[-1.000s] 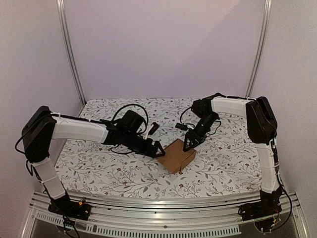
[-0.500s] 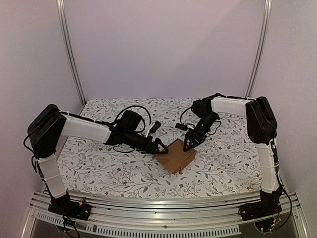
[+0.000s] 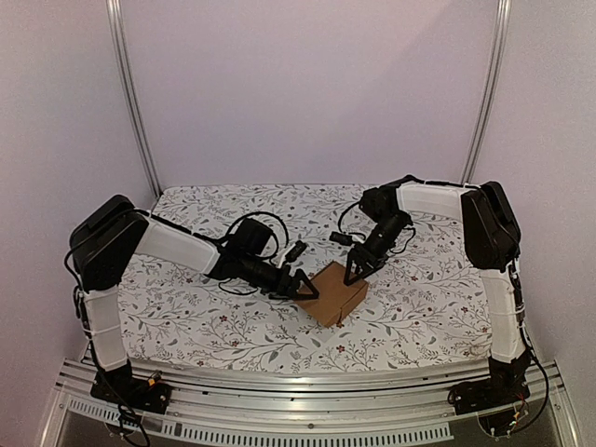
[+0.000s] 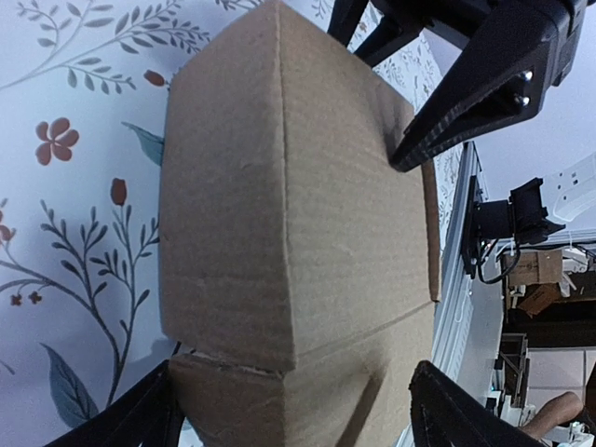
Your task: Fold the paper box
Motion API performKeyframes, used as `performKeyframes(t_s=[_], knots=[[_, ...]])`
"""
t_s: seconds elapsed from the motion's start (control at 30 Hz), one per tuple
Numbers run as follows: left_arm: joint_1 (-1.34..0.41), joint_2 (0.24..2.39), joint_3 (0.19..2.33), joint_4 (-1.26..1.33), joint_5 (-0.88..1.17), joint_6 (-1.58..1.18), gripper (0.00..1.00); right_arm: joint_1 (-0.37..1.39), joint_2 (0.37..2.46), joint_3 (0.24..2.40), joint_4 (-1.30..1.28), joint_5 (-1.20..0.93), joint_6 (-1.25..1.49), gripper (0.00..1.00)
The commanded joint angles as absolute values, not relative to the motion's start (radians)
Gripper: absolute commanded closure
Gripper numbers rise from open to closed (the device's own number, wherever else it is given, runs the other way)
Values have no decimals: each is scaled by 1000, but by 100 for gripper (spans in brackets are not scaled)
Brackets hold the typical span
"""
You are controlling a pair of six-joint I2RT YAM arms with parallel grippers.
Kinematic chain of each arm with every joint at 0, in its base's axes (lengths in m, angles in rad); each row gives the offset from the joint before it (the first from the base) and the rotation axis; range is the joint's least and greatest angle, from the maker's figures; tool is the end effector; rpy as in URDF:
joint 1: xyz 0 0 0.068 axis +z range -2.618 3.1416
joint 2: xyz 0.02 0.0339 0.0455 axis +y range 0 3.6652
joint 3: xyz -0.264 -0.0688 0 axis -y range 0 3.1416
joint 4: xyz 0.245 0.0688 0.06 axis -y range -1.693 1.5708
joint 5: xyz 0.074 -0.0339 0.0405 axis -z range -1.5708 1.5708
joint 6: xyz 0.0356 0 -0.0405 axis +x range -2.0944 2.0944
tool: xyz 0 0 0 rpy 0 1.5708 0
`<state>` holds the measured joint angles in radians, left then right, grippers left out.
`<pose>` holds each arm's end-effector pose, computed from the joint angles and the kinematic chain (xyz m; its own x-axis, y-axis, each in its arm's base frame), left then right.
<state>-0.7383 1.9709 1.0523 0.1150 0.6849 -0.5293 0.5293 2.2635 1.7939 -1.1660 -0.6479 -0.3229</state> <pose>0.2731 -0.2789 0.1252 -0.8867 0.2782 -0.3692 0.4614 0.4840 -0.7435 0.3582 0.2345 0.1571 -0.6998 -0.7025 -0.1297 -0.6231 0.5115 0.5917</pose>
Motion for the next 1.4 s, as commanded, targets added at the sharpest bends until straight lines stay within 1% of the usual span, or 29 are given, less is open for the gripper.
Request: performKeyframes(t_s=[0.0, 0.4, 0.8, 0.97, 1.17, 1.37], knots=[[-729, 1962, 1068, 138, 711, -537, 17, 535, 2315, 1787, -1167, -599, -340, 41], [-729, 1877, 1054, 46, 738, -517, 24, 536, 2324, 1789, -1167, -595, -341, 41], [-727, 1933, 1071, 46, 710, -517, 25, 536, 2319, 1783, -1168, -593, -340, 41], [-728, 1882, 1089, -99, 590, -453, 25, 536, 2319, 1776, -1167, -592, -344, 41], [-728, 1869, 1099, -122, 602, -439, 25, 536, 2329, 1785, -1167, -598, -341, 41], [-732, 1883, 1075, -78, 617, -473, 28, 537, 2330, 1780, -1167, -597, -342, 41]])
